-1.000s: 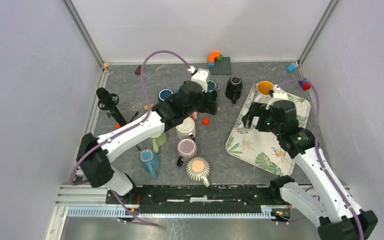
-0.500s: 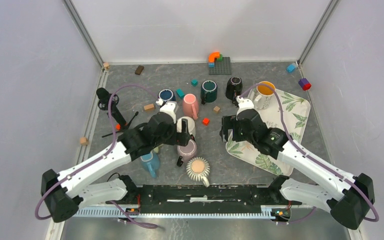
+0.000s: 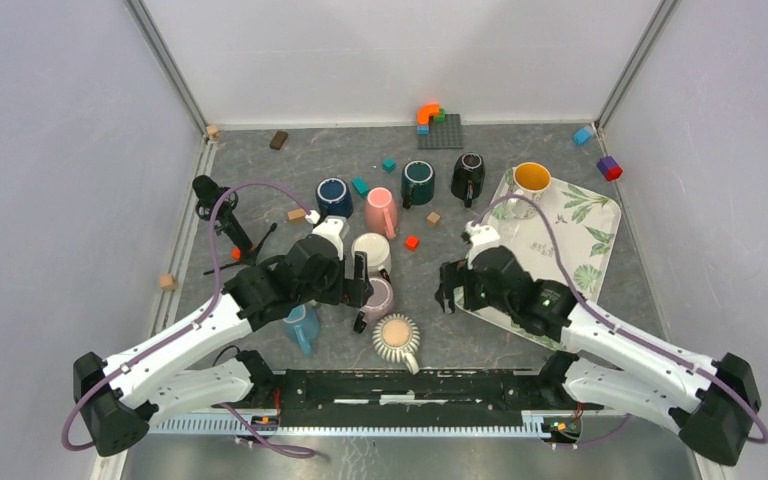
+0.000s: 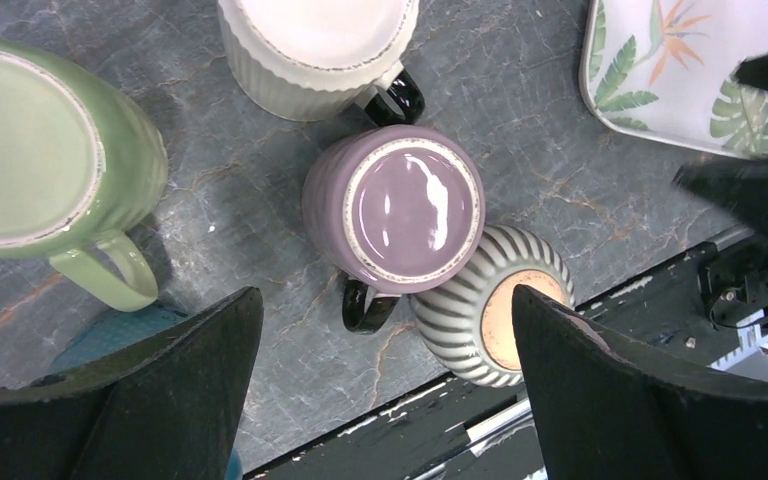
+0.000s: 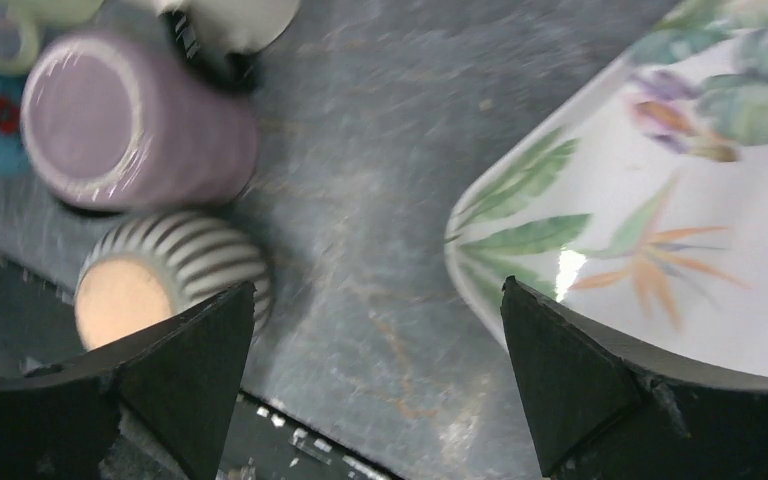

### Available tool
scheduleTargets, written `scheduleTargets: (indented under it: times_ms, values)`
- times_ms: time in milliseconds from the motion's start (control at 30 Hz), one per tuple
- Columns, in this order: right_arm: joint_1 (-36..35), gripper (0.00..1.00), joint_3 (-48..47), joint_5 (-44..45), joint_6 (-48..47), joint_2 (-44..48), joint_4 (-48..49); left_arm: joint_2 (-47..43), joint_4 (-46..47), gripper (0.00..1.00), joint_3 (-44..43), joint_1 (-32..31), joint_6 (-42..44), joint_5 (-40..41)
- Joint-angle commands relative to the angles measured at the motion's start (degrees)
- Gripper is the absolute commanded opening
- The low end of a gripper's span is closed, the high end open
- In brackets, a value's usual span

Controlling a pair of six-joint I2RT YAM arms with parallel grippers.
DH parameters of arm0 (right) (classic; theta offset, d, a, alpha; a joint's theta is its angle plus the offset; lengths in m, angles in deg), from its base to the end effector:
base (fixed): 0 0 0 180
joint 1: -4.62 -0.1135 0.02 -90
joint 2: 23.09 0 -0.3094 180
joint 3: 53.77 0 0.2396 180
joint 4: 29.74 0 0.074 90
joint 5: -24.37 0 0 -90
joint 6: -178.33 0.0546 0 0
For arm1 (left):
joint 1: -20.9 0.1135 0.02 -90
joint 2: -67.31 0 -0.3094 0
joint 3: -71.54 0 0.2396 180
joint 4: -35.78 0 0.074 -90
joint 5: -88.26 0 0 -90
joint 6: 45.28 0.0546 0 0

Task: Turn the mug right side up
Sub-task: Turn over the cup at the corner of the board.

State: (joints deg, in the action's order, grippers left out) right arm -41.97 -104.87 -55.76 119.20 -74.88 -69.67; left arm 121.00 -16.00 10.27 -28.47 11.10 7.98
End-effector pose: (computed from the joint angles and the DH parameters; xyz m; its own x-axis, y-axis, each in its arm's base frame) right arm 0.1203 0.1136 0.2705 -0.7054 -0.0101 -0.7088 -0.3080 0.9049 0.2937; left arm 0.1150 -0.1199 0.3053 -0.7486 0.0344 -0.6622 0.3059 0.9039 -0.2989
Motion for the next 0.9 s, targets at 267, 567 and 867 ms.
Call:
scheduleTargets:
  times_ms: [267, 567, 867]
  values:
    - [-36.39, 0.93, -6.02, 21.48, 18.57, -12.15, -9.55, -1.81, 1.03, 1.00, -1.66, 1.53, -2.83, -2.62]
    - [-43.21, 0.81, -12.14, 22.84, 20.01, -24.04, -9.06, -5.16, 0.58, 1.00, -1.66, 2.17, -2.67, -1.94]
    - [-43.13, 0.64, -12.31, 22.18, 18.91, -27.52, -7.62, -7.00, 0.54, 1.00, -1.49, 2.35, -3.37, -1.08]
